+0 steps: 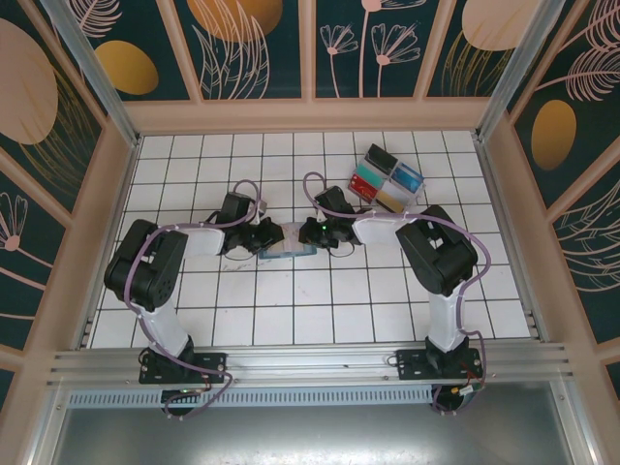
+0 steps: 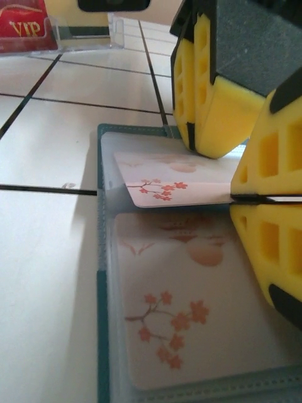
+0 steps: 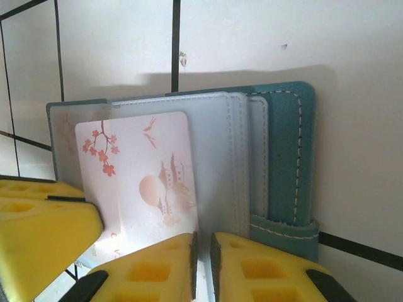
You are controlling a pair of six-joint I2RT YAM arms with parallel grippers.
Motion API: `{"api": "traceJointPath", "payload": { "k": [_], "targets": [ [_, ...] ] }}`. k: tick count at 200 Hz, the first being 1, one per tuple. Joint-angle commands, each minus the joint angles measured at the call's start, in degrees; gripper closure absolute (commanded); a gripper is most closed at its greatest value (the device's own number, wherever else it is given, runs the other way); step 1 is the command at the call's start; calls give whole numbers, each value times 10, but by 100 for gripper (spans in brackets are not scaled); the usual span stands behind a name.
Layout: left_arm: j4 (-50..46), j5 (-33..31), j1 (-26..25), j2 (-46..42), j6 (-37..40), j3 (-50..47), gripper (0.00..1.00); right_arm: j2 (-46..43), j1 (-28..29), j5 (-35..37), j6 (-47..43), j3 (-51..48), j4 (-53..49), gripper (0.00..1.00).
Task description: Take the credit cards out of the card holder
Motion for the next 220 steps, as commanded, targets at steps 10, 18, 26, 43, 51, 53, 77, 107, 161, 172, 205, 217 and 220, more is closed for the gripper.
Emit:
{"api": "traceJointPath", "payload": {
  "k": [10,18,26,43,51,53,77,107,161,172,205,217,220],
  "targets": [
    [17,31,3,-31,19,0,98,29,0,45,-6,-8,-61,81],
    [11,27,5,-32,22,0,100,28,0,45,-5,-8,-61,82],
    [5,22,4,-31,25,0,100,26,0,45,-5,-9,-60,82],
    [-8,14,8,-30,34,-2,100,23,-1,46,-4,-9,-60,82],
    [-16,11,10,-32,40,-2,100,22,-1,45,-4,-10,-59,82],
    [-18,10,10,-32,41,-3,100,21,-1,45,-5,-10,-59,82],
    [-38,1,21,-53,60,-12,100,9,-6,37,-5,-17,-50,82],
    [-86,-3,37,-82,93,-13,100,-16,-17,12,-9,-24,-30,81],
    [-209,-27,53,-142,164,37,100,-91,-51,-128,-16,-26,61,66],
    [-206,-18,53,-160,154,44,100,-107,-61,-162,-4,-33,87,58],
    [-97,41,53,-213,62,32,100,-137,-71,-258,33,-55,170,33],
    [-48,61,53,-223,20,23,100,-141,-87,-286,69,-66,216,29],
    [-35,65,53,-225,11,20,100,-142,-89,-293,80,-69,232,28]
  ]
}}
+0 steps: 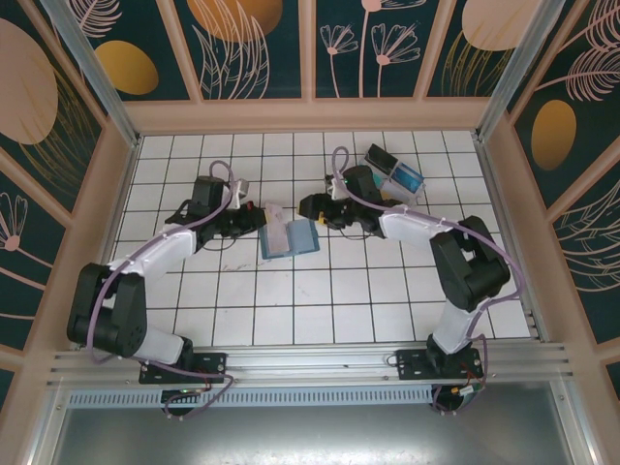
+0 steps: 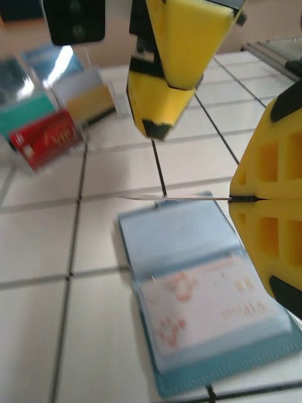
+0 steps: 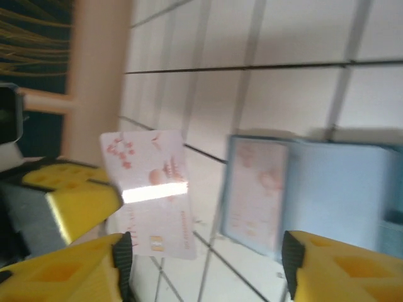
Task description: Take the credit cards out of the card holder
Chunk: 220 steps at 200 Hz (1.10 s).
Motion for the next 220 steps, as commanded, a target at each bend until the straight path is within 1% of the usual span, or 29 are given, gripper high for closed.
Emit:
{"api": "traceJointPath", "payload": {
  "k": [1,23,51,63,83,94,133,146,170,198,200,220],
  "targets": [
    [106,55,2,-26,-84,-6,100,-18,-16,-103,64,-28,118,27],
    [178,73,2,-41,-144,-22,100,-20,-18,-138,144,-44,207,27],
    [242,92,2,-56,-198,-38,100,-35,-18,-153,220,-65,302,30],
    [255,94,2,-61,-210,-41,100,-39,-18,-159,246,-73,340,33],
    [267,93,2,-62,-226,-45,100,-40,-17,-164,291,-83,395,43],
    [276,95,2,-62,-234,-48,100,-39,-16,-164,312,-90,425,47],
    [326,98,2,-62,-271,-70,100,-34,-6,-160,320,-88,429,54],
    [325,98,2,-63,-272,-74,100,-34,-4,-154,324,-88,436,60],
    [327,94,2,-70,-275,-81,100,-31,-4,-127,337,-90,437,75],
    [342,88,2,-70,-290,-92,100,-22,-4,-121,340,-88,445,86],
    [345,87,2,-70,-293,-93,100,-23,4,-121,340,-87,444,87],
    [356,86,2,-74,-305,-104,100,-23,10,-115,327,-85,430,100]
  ]
}}
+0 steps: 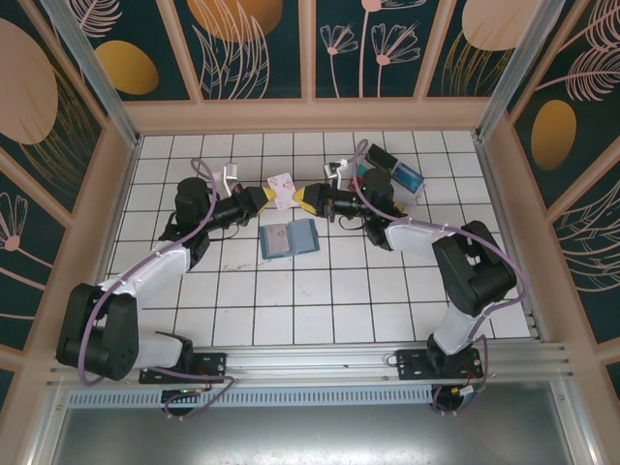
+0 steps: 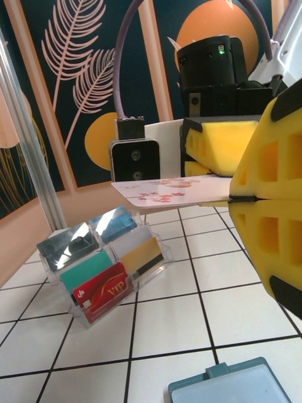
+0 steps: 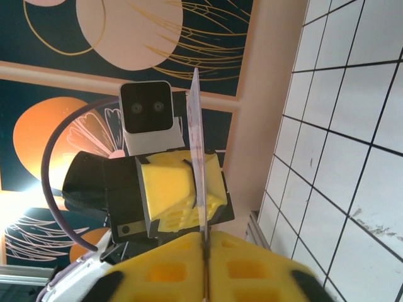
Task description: Take the credit cards out of the card holder
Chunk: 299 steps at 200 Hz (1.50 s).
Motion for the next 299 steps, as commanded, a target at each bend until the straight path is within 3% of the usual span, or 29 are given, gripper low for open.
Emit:
{"api": "traceJointPath", "payload": {
  "k": [1,13,42,60,79,115,150,201,254,299],
  "targets": [
    [31,4,0,-15,-19,-18,100,-7,13,12,-8,-2,26,100],
    [16,-4,0,-22,-14,-21,99,-12,13,20,-22,-4,11,100],
    [-127,-59,0,-40,54,1,56,-45,8,59,-126,-3,-97,100],
    [-269,-155,0,-50,127,27,33,-77,6,120,-234,10,-217,100],
    [-337,-233,0,-60,168,28,20,-105,6,194,-346,35,-338,100],
    [-350,-282,0,-63,185,6,2,-139,-33,315,-486,79,-472,100],
    [-388,-338,0,-51,223,37,1,-136,-101,353,-554,127,-535,100],
    [-379,-377,0,-47,249,45,1,-90,-198,329,-644,234,-642,100],
    [-358,-368,0,-25,249,35,1,-111,-236,288,-774,242,-655,100],
    [-358,-365,1,-4,252,46,1,-105,-265,251,-884,277,-723,100]
  ]
}}
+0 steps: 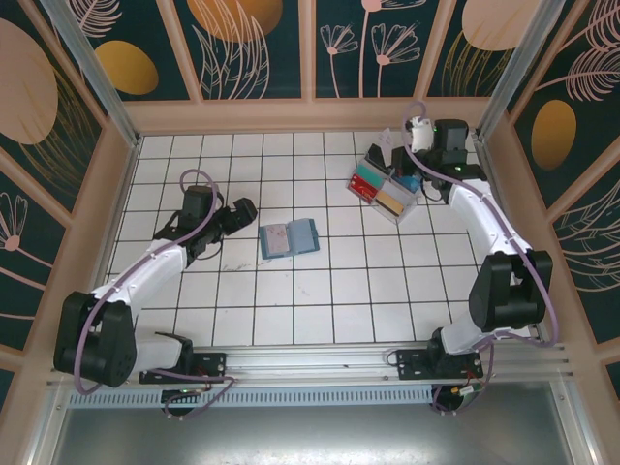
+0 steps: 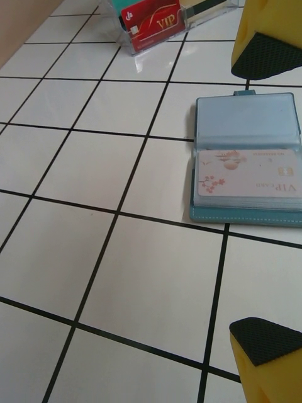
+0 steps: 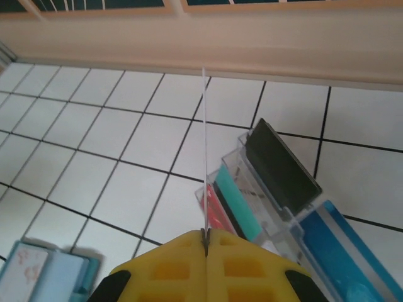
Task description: Take the credit cards out of the card holder
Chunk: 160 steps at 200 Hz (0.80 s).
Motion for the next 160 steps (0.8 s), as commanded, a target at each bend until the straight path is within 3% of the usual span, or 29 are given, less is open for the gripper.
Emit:
{"api": "traceJointPath", "payload": {
  "k": [1,23,71,160],
  "targets": [
    [6,0,-1,13,14,14,1,-5,-10,-34,-97,48,-54,100],
    [7,10,-1,23,20,24,1,28,-10,-46,-164,90,-117,100],
    [7,24,-1,48,27,45,1,91,-11,5,-278,134,-214,100],
    [8,59,-1,127,54,96,1,99,-32,37,-359,25,-179,100]
  ]
}}
